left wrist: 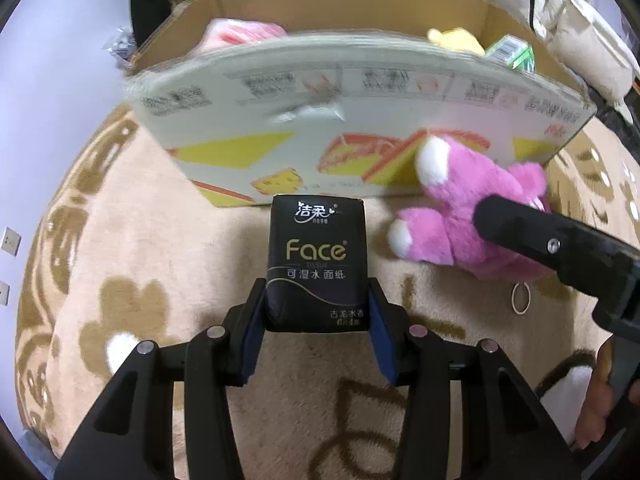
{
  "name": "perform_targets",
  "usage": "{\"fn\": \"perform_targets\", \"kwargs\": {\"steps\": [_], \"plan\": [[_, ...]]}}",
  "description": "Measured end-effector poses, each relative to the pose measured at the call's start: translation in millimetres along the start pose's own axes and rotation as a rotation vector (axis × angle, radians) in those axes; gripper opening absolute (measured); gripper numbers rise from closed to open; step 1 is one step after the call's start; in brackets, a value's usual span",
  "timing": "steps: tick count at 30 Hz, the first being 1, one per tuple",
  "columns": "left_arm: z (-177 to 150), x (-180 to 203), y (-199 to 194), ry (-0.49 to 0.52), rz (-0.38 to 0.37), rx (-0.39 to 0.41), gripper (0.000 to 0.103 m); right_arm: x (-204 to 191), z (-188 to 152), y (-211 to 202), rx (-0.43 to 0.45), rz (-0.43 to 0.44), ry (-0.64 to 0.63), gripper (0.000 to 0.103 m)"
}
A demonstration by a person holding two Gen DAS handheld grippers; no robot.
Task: Organize soft objects
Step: 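Grasp the pink bear plush with the right gripper while the left grasps the black Face tissue pack, then lift the pink bear with the right gripper while the left carries the Face pack over the box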
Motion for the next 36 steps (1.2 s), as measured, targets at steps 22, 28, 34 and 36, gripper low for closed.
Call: {"fn": "perform_targets", "kwargs": {"steps": [22,28,34,36], "plan": [[9,-15,-132,-0.024,0.179,0.281,0.045,-5,15,-102,0.222,-0.014,-0.033,0.084],[16,-10,-159,0.029,0.243,0.367,0.045,-20,21,-122,0.262,0.001,-0.057,0.084],[30,-10,-178,0.053,0.255,0.429,0.046,-34,27,-133,0.292,0.001,-0.103,0.084],[38,-13,-180,0.058,0.258,0.443,0.046,-39,33,-135,0.303,-0.008,-0.126,0.084]]}}
Point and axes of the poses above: each gripper's, at about its wrist camera, not at the fingertips, and y roughly the way its jaws point, x to its right, z to its top, the point moved 5 cm from there along y, roughly the way its jaws point, and after that the axes turned 7 degrees about y, right-handed, at the moved point
